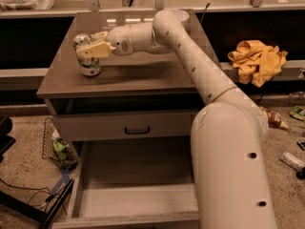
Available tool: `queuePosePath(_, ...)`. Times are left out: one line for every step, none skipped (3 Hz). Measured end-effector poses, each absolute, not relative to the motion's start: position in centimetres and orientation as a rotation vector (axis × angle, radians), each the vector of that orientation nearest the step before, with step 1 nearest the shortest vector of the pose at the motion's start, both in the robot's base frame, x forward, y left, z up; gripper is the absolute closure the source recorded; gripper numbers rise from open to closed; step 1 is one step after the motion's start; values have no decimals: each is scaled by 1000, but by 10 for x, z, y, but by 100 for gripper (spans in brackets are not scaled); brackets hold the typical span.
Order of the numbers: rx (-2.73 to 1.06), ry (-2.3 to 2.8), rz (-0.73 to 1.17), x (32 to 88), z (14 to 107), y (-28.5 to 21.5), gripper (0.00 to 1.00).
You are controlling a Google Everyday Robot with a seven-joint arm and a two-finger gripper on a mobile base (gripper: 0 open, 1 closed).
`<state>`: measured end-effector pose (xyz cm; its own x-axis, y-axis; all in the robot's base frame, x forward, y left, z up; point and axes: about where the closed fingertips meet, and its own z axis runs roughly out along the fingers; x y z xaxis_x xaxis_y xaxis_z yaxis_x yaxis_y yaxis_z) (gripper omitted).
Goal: Place 7up can into middle drawer
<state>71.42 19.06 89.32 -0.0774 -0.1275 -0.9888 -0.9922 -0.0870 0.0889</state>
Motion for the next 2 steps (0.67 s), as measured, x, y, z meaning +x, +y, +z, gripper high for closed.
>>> queuePosePath(-1355, 1341, 1315, 702, 876, 201, 86)
queuePosePath(-1355, 1341, 1315, 702, 876, 201, 100)
